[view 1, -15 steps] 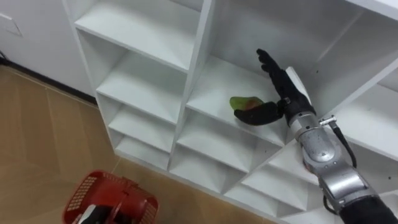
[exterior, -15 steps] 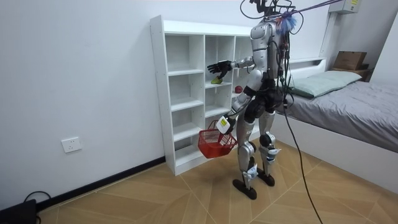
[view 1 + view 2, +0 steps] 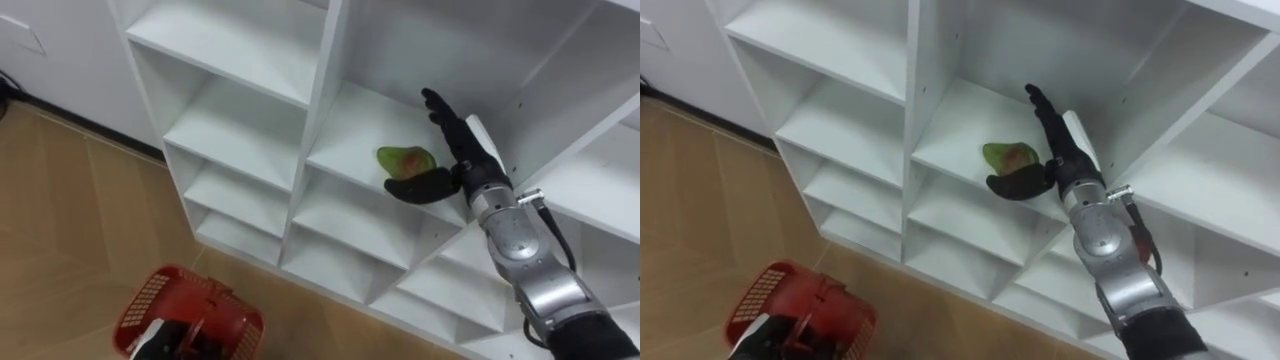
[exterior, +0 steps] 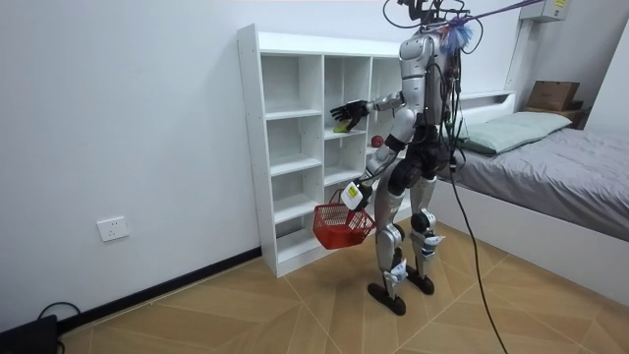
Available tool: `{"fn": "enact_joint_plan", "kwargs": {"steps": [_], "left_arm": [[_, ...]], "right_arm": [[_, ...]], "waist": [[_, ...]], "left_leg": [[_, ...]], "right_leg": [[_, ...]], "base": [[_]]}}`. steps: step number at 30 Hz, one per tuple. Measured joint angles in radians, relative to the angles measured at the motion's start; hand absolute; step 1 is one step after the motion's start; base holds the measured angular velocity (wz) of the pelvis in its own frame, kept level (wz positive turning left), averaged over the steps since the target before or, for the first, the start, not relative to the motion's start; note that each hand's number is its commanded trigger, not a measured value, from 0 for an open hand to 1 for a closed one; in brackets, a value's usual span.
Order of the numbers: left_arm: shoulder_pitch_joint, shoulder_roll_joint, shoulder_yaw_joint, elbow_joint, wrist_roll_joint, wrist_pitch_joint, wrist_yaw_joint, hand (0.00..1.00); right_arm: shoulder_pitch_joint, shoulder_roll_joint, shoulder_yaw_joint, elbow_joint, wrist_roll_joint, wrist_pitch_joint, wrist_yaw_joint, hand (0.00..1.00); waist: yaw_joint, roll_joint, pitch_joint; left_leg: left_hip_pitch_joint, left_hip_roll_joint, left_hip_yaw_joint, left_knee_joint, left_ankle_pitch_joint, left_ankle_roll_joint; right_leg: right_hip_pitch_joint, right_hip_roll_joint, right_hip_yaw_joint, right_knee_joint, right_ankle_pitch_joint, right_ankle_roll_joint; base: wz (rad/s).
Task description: Collect fruits from the closet
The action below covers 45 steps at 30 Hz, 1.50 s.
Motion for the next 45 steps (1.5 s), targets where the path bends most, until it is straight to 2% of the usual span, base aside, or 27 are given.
{"fn": "enact_joint_plan", "kwargs": {"steps": [24,33,45], "left_arm": [[-0.002,0.0,-0.036,-0.001,0.0,0.0,-0.009,1.0],[0.002,-0.003,-0.036,-0.015,0.001,0.0,-0.008,1.0],[0.003,-0.003,-0.036,-0.021,-0.001,0.0,-0.007,1.0]], "right_arm": [[0.0,0.0,0.038,0.058,0.042,0.0,0.002,0.0],[0.0,0.0,0.038,0.068,0.046,0.0,0.002,0.0],[-0.001,0.0,0.038,0.092,0.055,-0.001,0.001,0.0]], "waist": [[0.0,0.01,-0.0045],[-0.001,0.018,-0.0027],[-0.001,0.017,-0.0029]], "left_leg": [[0.002,0.0,-0.003,0.002,0.0,0.0],[0.002,-0.01,-0.006,0.001,0.002,0.003],[0.002,-0.016,-0.019,-0.001,0.005,0.008]], "right_leg": [[0.001,-0.002,-0.004,0.006,0.0,0.0],[0.002,-0.006,-0.006,0.006,0.0,0.0],[0.003,-0.012,-0.009,0.008,-0.002,0.003]], "base": [[0.0],[0.0],[0.01]]}}
